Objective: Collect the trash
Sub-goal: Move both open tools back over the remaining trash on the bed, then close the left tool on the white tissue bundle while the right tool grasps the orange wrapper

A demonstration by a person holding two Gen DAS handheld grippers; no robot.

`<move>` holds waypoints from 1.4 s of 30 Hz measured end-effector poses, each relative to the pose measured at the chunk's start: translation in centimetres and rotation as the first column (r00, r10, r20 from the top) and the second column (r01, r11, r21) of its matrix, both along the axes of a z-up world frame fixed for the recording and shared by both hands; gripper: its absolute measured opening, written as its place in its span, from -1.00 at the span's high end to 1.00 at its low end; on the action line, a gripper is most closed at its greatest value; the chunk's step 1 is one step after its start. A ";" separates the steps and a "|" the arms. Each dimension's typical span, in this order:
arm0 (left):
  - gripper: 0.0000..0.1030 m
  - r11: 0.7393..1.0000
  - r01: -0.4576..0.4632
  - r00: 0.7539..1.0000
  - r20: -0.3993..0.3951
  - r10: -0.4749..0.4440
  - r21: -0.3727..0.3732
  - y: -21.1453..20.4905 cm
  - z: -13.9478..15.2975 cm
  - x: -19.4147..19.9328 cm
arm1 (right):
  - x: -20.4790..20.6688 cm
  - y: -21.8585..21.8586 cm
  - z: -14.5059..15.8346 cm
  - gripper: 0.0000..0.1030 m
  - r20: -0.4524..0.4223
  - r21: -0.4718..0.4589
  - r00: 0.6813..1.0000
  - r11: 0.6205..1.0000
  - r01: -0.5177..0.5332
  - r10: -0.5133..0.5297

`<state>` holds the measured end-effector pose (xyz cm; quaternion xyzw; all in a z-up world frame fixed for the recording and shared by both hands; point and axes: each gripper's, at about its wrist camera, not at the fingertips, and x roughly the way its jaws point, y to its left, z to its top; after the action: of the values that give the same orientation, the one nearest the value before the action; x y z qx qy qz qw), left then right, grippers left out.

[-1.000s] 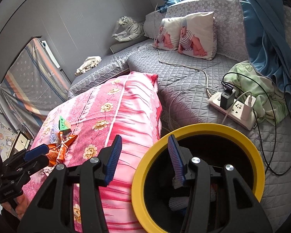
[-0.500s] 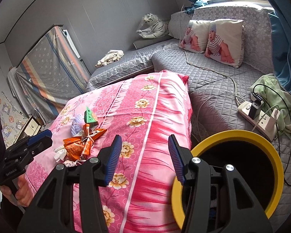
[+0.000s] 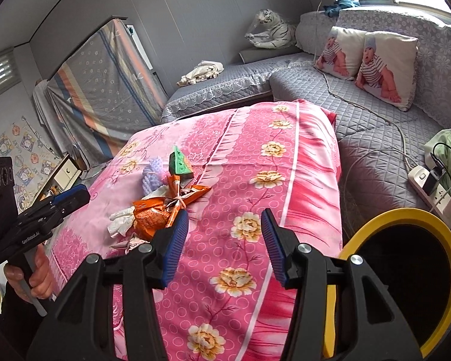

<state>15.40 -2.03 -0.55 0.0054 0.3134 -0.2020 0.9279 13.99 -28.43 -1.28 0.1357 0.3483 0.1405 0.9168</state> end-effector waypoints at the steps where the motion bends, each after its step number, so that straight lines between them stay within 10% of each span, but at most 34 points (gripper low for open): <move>1: 0.12 1.000 -0.009 1.000 -0.003 0.009 0.002 0.4 -0.2 0.0 | 0.2 0.5 0.0 0.08 -0.003 -0.003 1.000 1.000 -0.011 0.011; 42: -0.07 0.991 -0.133 0.972 -0.190 0.137 0.035 9.7 -9.4 3.6 | 9.9 15.8 -5.4 0.06 -0.205 0.013 0.941 0.962 -0.274 0.271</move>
<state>18.95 7.65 -9.92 -0.0250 0.4034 -0.1346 0.9047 23.93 -12.62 -6.72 0.0926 0.4573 0.2485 0.8489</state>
